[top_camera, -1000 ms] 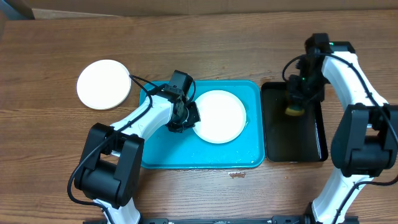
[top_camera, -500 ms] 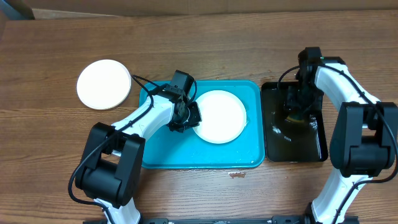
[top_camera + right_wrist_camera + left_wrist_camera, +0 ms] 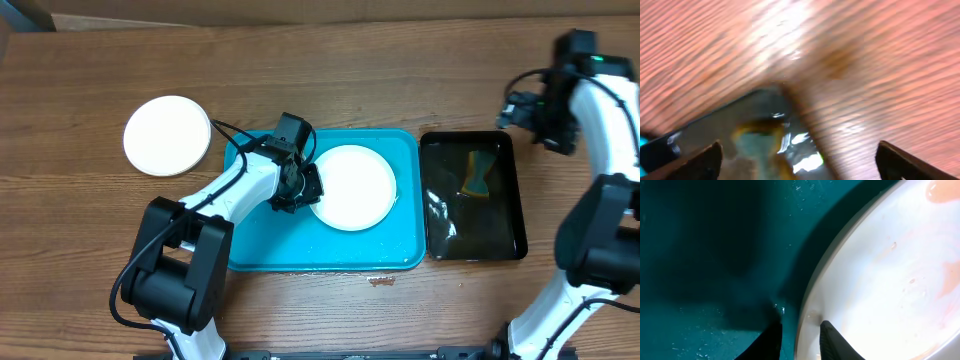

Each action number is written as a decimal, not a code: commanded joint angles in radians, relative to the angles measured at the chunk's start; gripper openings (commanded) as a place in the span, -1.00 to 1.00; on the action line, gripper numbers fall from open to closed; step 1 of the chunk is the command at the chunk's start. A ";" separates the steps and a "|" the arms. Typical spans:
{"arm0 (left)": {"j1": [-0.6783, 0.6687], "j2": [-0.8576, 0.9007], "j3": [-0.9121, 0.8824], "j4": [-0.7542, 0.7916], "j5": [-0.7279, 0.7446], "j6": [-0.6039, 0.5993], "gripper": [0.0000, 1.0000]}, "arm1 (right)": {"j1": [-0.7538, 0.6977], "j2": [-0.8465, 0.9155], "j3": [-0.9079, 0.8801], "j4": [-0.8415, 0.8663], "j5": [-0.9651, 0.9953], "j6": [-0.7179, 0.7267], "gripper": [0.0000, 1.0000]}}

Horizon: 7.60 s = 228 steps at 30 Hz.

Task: Clean dirty plates on tray and stack at the side

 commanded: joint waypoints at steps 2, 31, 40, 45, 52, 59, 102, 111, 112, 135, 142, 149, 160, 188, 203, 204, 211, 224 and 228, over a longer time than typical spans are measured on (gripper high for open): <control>-0.021 0.045 -0.007 -0.002 -0.081 0.002 -0.60 | -0.073 -0.027 0.008 0.002 -0.002 0.014 1.00; -0.055 0.042 0.700 -0.451 -0.232 0.225 -0.92 | -0.116 -0.027 0.008 0.016 -0.002 0.014 1.00; -0.362 0.049 0.701 -0.264 -0.497 0.219 -0.92 | -0.116 -0.027 0.008 0.016 -0.002 0.014 1.00; -0.521 0.090 0.701 -0.222 -0.793 0.277 -0.92 | -0.116 -0.027 0.008 0.016 -0.002 0.014 1.00; -0.690 0.194 0.701 -0.143 -1.240 0.458 -0.92 | -0.116 -0.027 0.008 0.016 -0.002 0.014 1.00; -0.814 0.230 0.702 -0.011 -1.732 0.526 -0.92 | -0.116 -0.027 0.008 0.016 -0.002 0.013 1.00; 0.386 -0.020 0.705 -0.546 -0.011 0.216 -0.92 | -0.116 -0.027 0.008 0.016 -0.002 0.014 1.00; 0.610 -0.007 0.669 -0.542 -0.305 0.136 -0.91 | -0.116 -0.027 0.008 0.016 -0.002 0.014 1.00; 0.637 0.000 0.663 -0.536 -0.328 0.132 -0.92 | -0.116 -0.027 0.008 0.016 -0.002 0.014 1.00; 0.779 0.190 0.661 -0.374 -0.406 0.182 -0.77 | -0.116 -0.027 0.008 0.016 -0.002 0.014 1.00; 0.780 0.186 0.670 -0.343 0.090 0.511 0.57 | -0.116 -0.027 0.008 0.016 -0.002 0.014 1.00; 0.759 0.122 0.690 -0.372 0.384 0.642 0.73 | -0.116 -0.027 0.008 0.016 -0.002 0.014 1.00; 0.671 -0.001 0.690 -0.402 0.331 0.645 1.00 | -0.116 -0.027 0.008 0.016 -0.002 0.013 1.00; 0.666 0.002 0.690 -0.419 0.331 0.645 0.99 | -0.027 -0.211 0.008 0.016 -0.002 0.013 1.00; 0.666 0.002 0.690 -0.419 0.331 0.645 1.00 | 0.367 -0.890 0.007 0.040 0.039 -0.032 1.00; 0.666 0.002 0.690 -0.419 0.331 0.645 0.99 | 0.368 -0.927 0.005 0.053 0.040 -0.044 1.00; 0.666 0.002 0.690 -0.419 0.331 0.645 1.00 | 0.357 -1.218 -0.208 0.356 0.039 -0.118 1.00; 0.666 0.002 0.690 -0.419 0.331 0.645 0.99 | 0.282 -1.849 -1.078 1.133 -0.029 -0.118 1.00; 0.666 0.002 0.690 -0.419 0.331 0.645 1.00 | 0.280 -1.950 -1.285 1.295 -0.029 -0.118 1.00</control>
